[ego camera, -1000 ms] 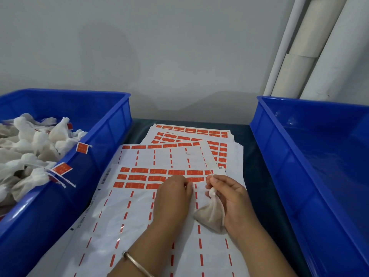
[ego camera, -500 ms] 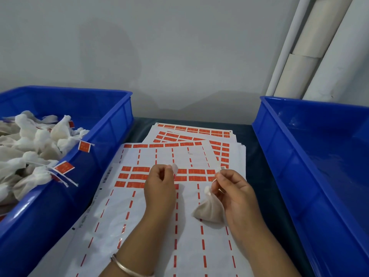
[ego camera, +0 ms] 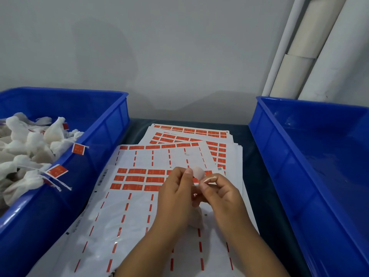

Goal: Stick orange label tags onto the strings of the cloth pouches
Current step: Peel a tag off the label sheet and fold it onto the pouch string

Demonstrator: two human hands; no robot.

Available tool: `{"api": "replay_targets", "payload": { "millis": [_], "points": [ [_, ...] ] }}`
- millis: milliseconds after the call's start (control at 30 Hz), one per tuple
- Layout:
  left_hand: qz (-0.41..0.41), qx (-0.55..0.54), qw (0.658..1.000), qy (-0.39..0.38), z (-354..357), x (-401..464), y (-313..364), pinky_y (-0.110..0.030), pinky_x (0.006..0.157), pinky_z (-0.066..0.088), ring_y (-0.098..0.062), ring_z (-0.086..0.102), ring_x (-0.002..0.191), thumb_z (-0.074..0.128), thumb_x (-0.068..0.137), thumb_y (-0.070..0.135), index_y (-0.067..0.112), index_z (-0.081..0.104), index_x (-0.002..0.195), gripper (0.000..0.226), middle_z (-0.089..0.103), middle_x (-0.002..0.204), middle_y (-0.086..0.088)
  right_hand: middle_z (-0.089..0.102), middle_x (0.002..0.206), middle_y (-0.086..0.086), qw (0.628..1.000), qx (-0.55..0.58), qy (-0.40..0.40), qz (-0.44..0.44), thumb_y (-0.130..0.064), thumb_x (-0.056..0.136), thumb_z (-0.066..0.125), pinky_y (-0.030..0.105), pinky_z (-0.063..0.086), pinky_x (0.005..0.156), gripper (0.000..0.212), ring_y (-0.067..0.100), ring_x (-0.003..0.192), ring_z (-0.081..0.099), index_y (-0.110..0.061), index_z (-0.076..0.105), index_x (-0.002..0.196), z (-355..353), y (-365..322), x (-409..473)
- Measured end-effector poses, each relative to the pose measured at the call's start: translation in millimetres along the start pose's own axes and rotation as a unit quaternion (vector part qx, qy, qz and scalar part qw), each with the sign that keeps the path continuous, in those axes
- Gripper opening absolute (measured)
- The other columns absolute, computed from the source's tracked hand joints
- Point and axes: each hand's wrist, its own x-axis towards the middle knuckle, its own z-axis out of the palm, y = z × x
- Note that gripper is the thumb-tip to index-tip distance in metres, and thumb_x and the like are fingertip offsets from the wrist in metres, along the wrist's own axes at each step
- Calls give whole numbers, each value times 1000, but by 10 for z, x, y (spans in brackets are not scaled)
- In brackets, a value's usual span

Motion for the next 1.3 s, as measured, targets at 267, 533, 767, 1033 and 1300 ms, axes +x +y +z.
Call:
{"api": "replay_targets", "payload": {
  "millis": [267, 533, 767, 1033, 1300],
  "points": [
    [-12, 24, 999, 28, 28, 16, -60, -13, 52, 41, -10, 55, 61, 47, 93, 34, 27, 57, 78, 19, 56, 66, 11, 69, 74, -20, 995, -39, 61, -69, -13, 83, 69, 12, 52, 61, 21, 4, 74, 66, -30, 65, 72, -24, -37, -27],
    [-76, -32, 997, 15, 26, 41, -35, -12, 47, 43, -7, 54, 53, 57, 89, 31, 25, 63, 77, 14, 58, 56, 14, 69, 76, -22, 993, -5, 96, -65, -35, 76, 67, 7, 49, 60, 8, 0, 78, 65, -32, 67, 69, -13, -32, -22],
    [-121, -76, 990, 12, 20, 52, -1, -13, 45, 41, -11, 49, 54, 58, 89, 29, 23, 65, 76, 16, 57, 49, 14, 69, 75, -18, 990, 8, 103, -94, -42, 68, 63, 7, 49, 64, 14, 2, 81, 65, -29, 68, 71, -33, -44, -33],
    [-153, -83, 985, 24, 16, 62, 31, -16, 44, 42, -15, 50, 58, 61, 87, 26, 26, 63, 65, 23, 56, 46, 11, 68, 89, -18, 988, 19, 131, -80, -14, 83, 68, 5, 47, 65, 15, -3, 95, 61, -26, 67, 75, -64, 40, -4],
    [-151, -74, 986, 19, 9, 70, 65, -13, 41, 44, -16, 52, 61, 60, 88, 24, 25, 60, 67, 21, 57, 47, 18, 68, 90, -30, 989, 22, 138, -49, -21, 83, 67, 5, 49, 64, 28, -9, 96, 61, -49, 69, 78, -43, 6, -20]
  ]
}}
